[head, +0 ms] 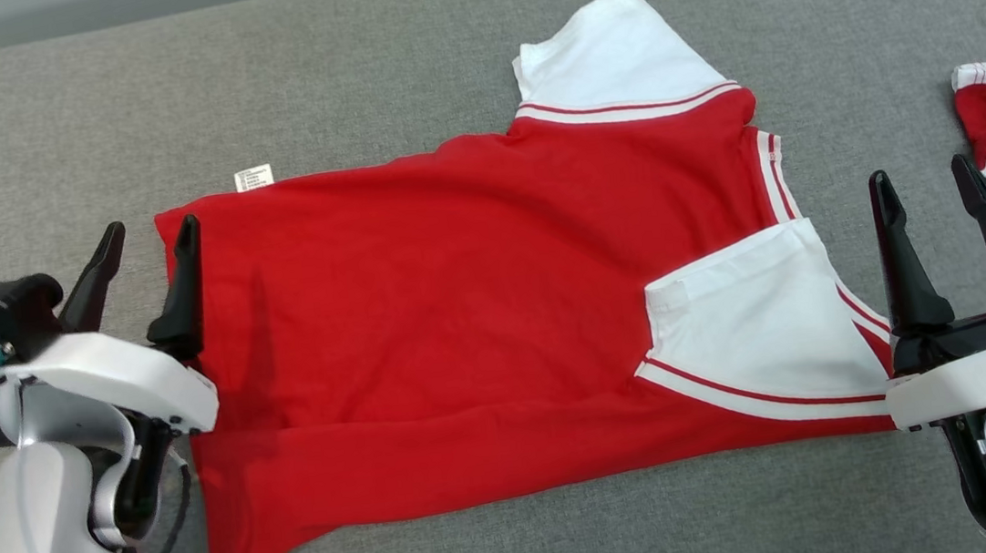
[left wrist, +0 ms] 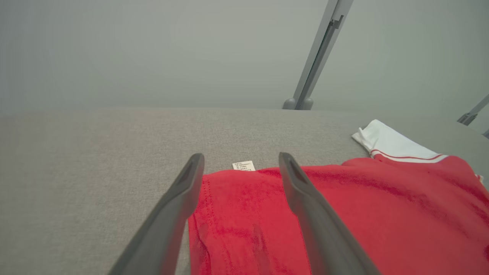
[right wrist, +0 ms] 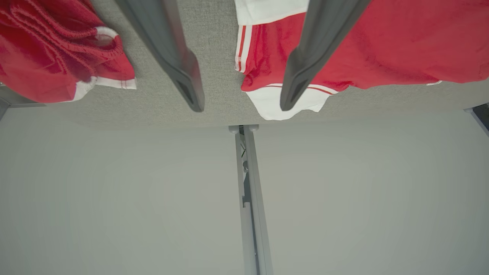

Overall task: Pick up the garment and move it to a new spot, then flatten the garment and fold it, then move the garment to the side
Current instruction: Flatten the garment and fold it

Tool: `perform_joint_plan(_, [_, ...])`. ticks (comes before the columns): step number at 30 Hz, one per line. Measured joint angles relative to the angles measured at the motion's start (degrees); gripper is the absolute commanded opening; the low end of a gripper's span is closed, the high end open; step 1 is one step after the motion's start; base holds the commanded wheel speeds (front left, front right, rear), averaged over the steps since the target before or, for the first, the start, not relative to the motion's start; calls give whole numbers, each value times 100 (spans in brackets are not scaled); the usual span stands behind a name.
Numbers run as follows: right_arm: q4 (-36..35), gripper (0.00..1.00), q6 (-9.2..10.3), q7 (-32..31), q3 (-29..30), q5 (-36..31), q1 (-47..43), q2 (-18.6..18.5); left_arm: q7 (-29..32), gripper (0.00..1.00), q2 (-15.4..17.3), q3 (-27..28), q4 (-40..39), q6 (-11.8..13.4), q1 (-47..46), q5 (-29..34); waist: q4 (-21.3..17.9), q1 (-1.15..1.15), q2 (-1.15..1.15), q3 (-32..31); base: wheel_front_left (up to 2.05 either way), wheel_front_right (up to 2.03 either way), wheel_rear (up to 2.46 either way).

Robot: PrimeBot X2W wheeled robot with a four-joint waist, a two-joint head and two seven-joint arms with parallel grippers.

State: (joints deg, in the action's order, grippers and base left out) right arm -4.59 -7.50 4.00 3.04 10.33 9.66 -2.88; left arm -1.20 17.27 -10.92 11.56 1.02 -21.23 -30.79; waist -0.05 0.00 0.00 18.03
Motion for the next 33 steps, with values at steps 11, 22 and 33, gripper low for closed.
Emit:
perform_joint_plan(11, [405,100,0,264,-114,212,302,2,793,100,293,-23,2370,-665,-1419,-545,-413,0,0,526,0,0,0])
perform_joint_plan(22, [677,100,0,359,-33,232,642,4,771,0,365,-289,2988,-826,-1674,-880,-455,0,0,577,0,0,0])
perform_joint_plan(33, [1633,100,0,35,330,500,2563,-825,520,0,322,-861,3005,-828,-1980,-1111,-247,0,0,619,0,0,0])
